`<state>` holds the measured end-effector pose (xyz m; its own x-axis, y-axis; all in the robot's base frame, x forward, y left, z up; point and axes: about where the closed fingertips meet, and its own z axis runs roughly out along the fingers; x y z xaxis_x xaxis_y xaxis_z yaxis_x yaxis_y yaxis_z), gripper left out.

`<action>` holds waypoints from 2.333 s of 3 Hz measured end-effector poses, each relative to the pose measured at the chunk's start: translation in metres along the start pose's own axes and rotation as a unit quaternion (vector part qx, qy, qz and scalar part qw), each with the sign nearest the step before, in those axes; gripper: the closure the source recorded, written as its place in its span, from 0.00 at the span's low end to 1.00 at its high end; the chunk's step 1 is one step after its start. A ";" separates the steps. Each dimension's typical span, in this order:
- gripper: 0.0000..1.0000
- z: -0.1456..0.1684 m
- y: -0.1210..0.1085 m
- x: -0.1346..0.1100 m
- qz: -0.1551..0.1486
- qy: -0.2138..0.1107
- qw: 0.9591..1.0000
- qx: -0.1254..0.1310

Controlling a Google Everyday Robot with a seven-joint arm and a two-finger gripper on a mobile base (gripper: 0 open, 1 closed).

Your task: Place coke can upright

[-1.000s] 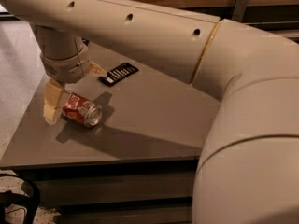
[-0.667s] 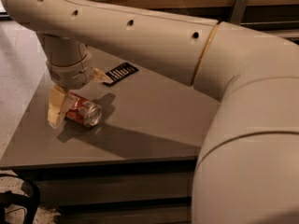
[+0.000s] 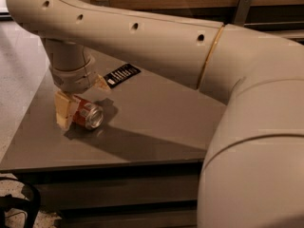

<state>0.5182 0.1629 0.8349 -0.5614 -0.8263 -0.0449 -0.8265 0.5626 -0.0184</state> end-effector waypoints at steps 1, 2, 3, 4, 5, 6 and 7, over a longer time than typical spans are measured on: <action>0.41 0.001 0.001 -0.002 -0.001 -0.004 1.000 0.000; 0.72 0.001 0.001 -0.005 -0.001 -0.009 1.000 -0.001; 0.95 0.002 0.002 -0.006 -0.002 -0.011 1.000 -0.001; 1.00 -0.016 -0.005 -0.006 -0.018 -0.038 0.999 0.005; 1.00 -0.045 -0.015 -0.001 -0.044 -0.081 0.996 0.010; 1.00 -0.069 -0.024 0.004 -0.084 -0.152 0.985 0.000; 1.00 -0.084 -0.033 0.000 -0.126 -0.241 0.962 -0.012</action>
Offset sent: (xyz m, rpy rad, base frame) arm 0.0007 0.0019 -0.0004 0.0060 -0.0036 0.0011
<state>0.5424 0.1422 0.9197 -0.2645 -0.8240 -0.5011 -0.9378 0.3410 -0.0656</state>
